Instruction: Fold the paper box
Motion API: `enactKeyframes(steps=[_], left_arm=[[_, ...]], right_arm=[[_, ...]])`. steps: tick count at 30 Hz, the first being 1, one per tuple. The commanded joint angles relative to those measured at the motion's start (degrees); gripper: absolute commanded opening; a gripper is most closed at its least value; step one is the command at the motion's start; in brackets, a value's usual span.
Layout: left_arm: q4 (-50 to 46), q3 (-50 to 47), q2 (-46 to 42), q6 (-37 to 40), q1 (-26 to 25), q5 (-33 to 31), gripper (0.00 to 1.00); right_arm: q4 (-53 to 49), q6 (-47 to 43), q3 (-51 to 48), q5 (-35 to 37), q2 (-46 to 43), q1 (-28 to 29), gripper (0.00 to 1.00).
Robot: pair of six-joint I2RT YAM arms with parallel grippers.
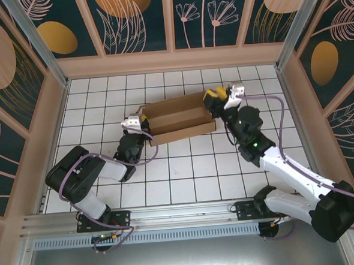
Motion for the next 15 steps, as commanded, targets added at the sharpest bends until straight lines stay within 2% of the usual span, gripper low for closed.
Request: enactKeyframes(steps=[1,3,5,6,7,10,15], left_arm=[[1.2,-1.8,-0.6,4.1,-0.2,5.5,0.0],[1.6,-1.8,-0.3,5.7,-0.3,6.8,0.0],[2.3,-1.9,0.0,6.9,-0.3,7.4,0.0],[2.6,-1.9,0.2,7.8,-0.2,7.9,0.0],[2.7,-1.8,0.3,8.5,-0.2,8.3,0.0],[2.9,-1.6,0.4,10.1,-0.3,9.2,0.0],[2.4,-1.5,0.7,14.0,-0.3,11.2,0.0]], right_arm=[[-11.4,-1.1,7.2,-0.5,4.4,-0.2,0.41],[-12.2,-0.1,10.8,-0.1,7.5,-1.1,0.37],[-17.4,3.6,17.2,-1.2,12.5,-2.5,0.32],[-21.8,5.9,21.7,-0.1,15.6,-3.4,0.32],[-25.3,7.1,25.5,-2.0,19.0,-5.1,0.32],[-32.3,6.7,33.1,-3.3,26.3,-5.6,0.34],[-35.3,9.1,33.4,-3.5,30.1,-6.5,0.34]])
